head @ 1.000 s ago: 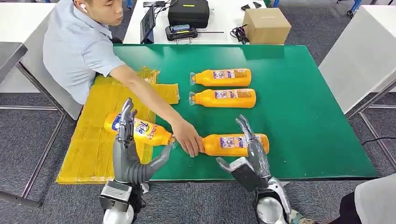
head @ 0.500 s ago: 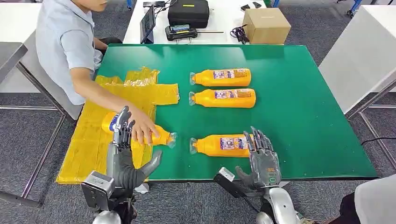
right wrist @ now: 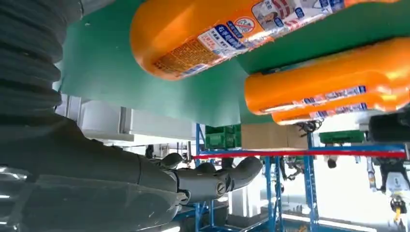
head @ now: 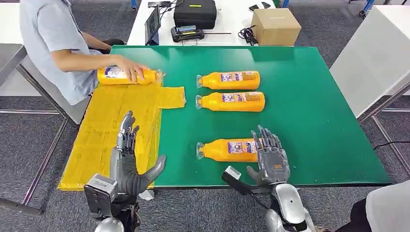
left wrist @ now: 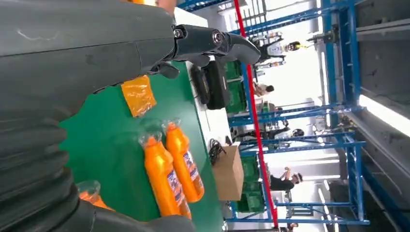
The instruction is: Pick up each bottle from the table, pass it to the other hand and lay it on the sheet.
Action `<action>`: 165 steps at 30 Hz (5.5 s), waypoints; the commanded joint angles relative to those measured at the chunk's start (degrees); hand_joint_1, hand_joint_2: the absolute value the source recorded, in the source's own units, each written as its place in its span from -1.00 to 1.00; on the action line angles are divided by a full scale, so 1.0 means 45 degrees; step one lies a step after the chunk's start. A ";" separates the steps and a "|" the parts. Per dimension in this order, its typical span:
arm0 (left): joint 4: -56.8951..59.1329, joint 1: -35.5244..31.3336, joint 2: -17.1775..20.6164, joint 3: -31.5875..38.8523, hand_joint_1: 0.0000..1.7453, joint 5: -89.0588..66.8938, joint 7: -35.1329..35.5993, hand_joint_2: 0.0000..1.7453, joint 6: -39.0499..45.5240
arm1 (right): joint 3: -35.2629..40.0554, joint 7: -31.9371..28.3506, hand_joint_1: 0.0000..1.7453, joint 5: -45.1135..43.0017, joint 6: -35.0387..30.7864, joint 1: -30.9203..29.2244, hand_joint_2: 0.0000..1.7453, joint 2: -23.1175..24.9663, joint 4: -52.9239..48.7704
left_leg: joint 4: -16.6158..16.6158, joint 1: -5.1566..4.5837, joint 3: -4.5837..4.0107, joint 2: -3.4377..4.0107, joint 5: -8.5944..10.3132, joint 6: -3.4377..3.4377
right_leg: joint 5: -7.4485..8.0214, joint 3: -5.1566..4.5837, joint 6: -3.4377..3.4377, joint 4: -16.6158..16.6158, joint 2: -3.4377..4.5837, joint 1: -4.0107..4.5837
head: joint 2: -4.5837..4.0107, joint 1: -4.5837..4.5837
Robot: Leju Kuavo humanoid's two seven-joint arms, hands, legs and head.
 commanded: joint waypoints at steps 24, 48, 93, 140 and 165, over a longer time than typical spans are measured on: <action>0.1359 -0.1123 -0.0198 -0.0688 -1.00 -0.0423 0.0952 1.00 -0.0404 | 0.0868 0.1099 -1.00 0.0751 0.0938 -0.3579 1.00 -0.0809 0.5966 | 0.0000 0.0004 0.0061 0.0010 -0.0018 -0.0019 | -0.0019 0.0058 -0.0023 -0.0003 -0.0002 0.0006 | 0.0000 0.0000; 0.1542 -0.1241 -0.0164 -0.0860 -1.00 -0.0477 0.1071 1.00 -0.0363 | 0.1259 0.1086 -1.00 0.0807 0.1022 -0.4145 1.00 -0.0862 0.6778 | -0.0001 0.0004 0.0039 0.0000 -0.0007 -0.0015 | -0.0010 0.0040 -0.0018 -0.0004 -0.0008 0.0006 | 0.0000 0.0000; 0.4023 -0.1810 -0.0486 0.0041 -1.00 0.3557 0.1107 1.00 -0.0211 | 0.1351 -0.1899 1.00 -0.8792 0.4349 -0.3600 1.00 -0.2194 0.4840 | -0.0006 0.0000 0.0237 0.0000 -0.0022 -0.0013 | -0.0007 0.0214 -0.0020 -0.0017 -0.0012 0.0005 | 0.0000 0.0000; 0.8658 -0.4047 0.0232 -0.2485 -1.00 0.7975 -0.0370 1.00 0.1831 | 0.4744 -0.1426 1.00 -1.0545 0.1962 -0.4883 1.00 -0.0403 0.5517 | -0.0003 0.0001 0.0073 0.0013 -0.0019 -0.0006 | -0.0011 0.0076 -0.0020 -0.0003 0.0011 0.0003 | 0.0000 0.0000; 0.8774 -0.4781 0.0365 -0.3532 -1.00 0.9183 -0.0874 1.00 0.2130 | 0.5569 -0.1027 1.00 -1.0629 0.1216 -0.5756 1.00 -0.0447 0.6475 | -0.0003 -0.0002 0.0045 0.0003 -0.0009 -0.0001 | -0.0002 0.0050 -0.0013 -0.0002 0.0007 0.0001 | 0.0000 0.0000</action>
